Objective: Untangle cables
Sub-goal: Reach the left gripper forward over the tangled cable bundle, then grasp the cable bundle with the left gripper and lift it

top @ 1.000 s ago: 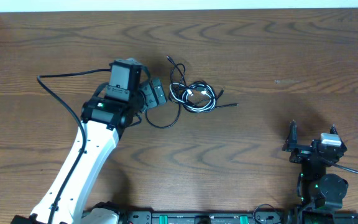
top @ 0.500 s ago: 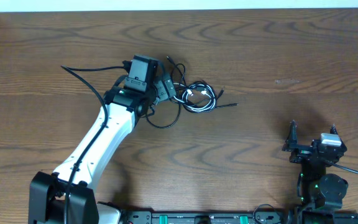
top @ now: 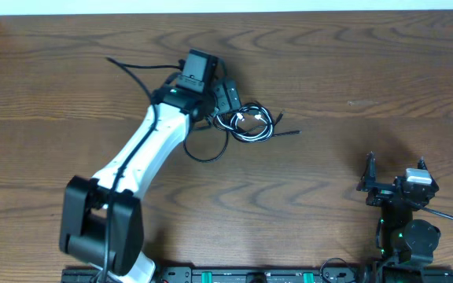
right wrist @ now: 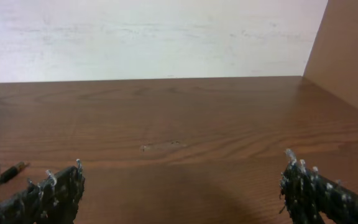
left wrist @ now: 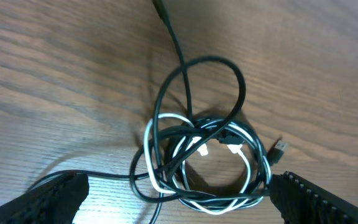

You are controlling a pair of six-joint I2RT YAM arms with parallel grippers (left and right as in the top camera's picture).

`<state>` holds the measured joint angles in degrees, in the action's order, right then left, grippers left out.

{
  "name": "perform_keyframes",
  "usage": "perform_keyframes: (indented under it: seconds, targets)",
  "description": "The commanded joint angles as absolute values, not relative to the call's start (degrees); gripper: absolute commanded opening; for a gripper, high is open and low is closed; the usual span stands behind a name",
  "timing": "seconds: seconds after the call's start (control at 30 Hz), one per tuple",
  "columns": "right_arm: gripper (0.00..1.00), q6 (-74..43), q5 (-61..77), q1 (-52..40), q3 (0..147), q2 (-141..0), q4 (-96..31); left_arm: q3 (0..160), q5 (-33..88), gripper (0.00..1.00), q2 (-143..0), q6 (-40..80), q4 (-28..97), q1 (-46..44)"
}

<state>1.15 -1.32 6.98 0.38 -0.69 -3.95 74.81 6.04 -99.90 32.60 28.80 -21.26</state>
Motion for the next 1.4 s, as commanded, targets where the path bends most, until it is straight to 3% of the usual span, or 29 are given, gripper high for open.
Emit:
perform_keyframes:
  seconds: [0.0,1.37]
  targets:
    - [0.99,2.0,-1.8,6.7,0.3,-0.4,-4.1,75.6,1.9,0.98,-103.6,34.6,29.2,-21.7]
    - [0.99,2.0,-1.8,6.7,0.3,-0.4,-4.1,74.1,-1.1,0.98,-107.4,34.6,28.6,-21.7]
